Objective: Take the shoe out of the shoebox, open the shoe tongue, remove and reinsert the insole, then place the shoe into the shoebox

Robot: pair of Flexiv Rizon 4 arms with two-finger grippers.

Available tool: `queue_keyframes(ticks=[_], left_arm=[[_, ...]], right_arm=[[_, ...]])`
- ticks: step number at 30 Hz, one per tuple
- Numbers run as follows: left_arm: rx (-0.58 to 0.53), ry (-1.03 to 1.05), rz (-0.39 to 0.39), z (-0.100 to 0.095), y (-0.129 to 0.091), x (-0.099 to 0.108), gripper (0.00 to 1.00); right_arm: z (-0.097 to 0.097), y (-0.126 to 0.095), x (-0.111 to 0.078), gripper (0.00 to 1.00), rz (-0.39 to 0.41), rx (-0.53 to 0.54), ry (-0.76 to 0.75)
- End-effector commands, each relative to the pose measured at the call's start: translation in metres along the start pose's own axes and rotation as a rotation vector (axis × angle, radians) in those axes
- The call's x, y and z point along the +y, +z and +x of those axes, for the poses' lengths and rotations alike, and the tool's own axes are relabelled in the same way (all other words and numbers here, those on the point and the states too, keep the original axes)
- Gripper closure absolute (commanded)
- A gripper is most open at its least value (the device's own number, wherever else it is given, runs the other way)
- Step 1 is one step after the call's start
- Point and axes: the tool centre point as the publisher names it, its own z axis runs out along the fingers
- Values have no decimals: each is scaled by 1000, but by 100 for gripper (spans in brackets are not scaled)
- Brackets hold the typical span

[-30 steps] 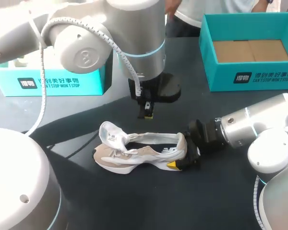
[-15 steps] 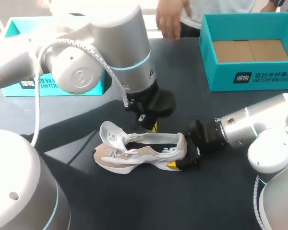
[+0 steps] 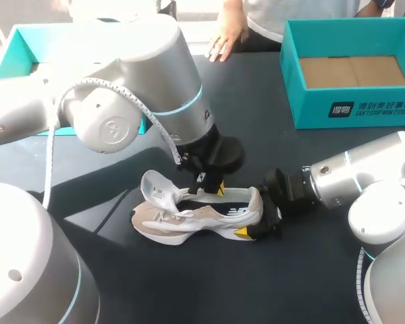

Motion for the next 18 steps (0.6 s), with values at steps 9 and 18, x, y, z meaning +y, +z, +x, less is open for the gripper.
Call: queue_keyframes(ticks=[9,18], left_arm=[[-11,-31,-100,2,23,-7,100],[14,-36,-87,14,49,-20,100]], right_arm=[[-4,6,-3,100,7,-1,1],[-4,6,-3,100,7,-1,1]])
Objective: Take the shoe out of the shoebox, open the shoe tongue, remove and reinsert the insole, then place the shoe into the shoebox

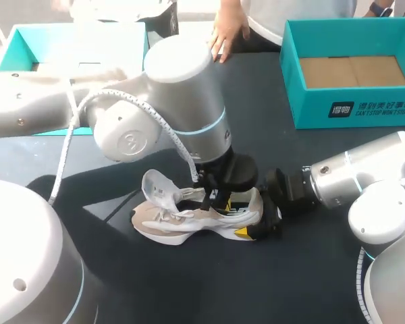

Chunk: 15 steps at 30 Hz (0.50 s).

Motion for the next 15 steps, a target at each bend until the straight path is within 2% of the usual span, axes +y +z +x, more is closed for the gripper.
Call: queue_keyframes(ticks=[1,7,15], left_arm=[[3,-11,2,0,18,-8,100],[4,-46,13,2,22,4,100],[24,-65,-10,-2,25,14,100]], right_arm=[[-4,6,-3,100,7,-1,1],[-4,6,-3,100,7,-1,1],[-4,6,-3,100,7,-1,1]])
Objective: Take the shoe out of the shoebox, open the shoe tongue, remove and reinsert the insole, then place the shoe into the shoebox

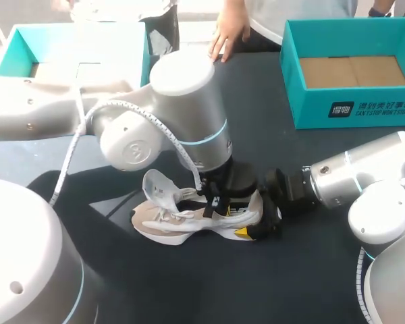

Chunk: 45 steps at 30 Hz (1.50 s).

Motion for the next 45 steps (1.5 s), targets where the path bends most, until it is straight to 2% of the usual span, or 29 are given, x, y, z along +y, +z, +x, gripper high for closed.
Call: queue_keyframes(ticks=[1,8,16,17,18,19,33,40,45], left_arm=[[9,2,-5,-3,1,4,100],[22,23,-19,1,7,10,100],[40,39,7,10,13,9,100],[46,43,9,11,14,9,95],[50,43,11,11,15,9,75],[53,44,13,10,16,9,69],[40,54,11,10,35,7,65],[-61,25,12,6,46,11,62],[-125,-2,16,5,51,13,64]], right_arm=[[-4,6,-3,100,7,-1,1],[-4,6,-3,100,7,-1,1],[-4,6,-3,100,7,-1,1],[-4,6,-3,100,7,-1,1],[-4,6,-3,100,7,-1,1],[-4,6,-3,100,7,-1,1],[-4,6,-3,100,7,-1,1],[-4,6,-3,100,7,-1,1],[-4,6,-3,100,7,-1,1]])
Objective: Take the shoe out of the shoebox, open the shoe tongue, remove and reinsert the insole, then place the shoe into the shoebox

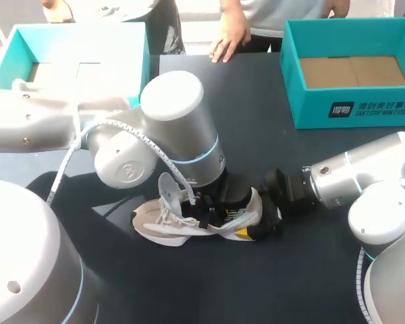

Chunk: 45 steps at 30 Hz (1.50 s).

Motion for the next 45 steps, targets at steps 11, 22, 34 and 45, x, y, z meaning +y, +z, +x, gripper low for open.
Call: queue_keyframes(ticks=[11,22,34,45], left_arm=[[-162,-59,-5,1,23,6,61],[-170,-62,-31,-20,43,9,100],[-195,-115,-17,-10,10,24,100],[-156,-123,10,-4,-29,29,100]], right_arm=[[-4,5,-2,100,6,0,3],[-4,5,-2,100,6,0,3],[-4,5,-2,100,6,0,3],[-4,5,-2,100,6,0,3]])
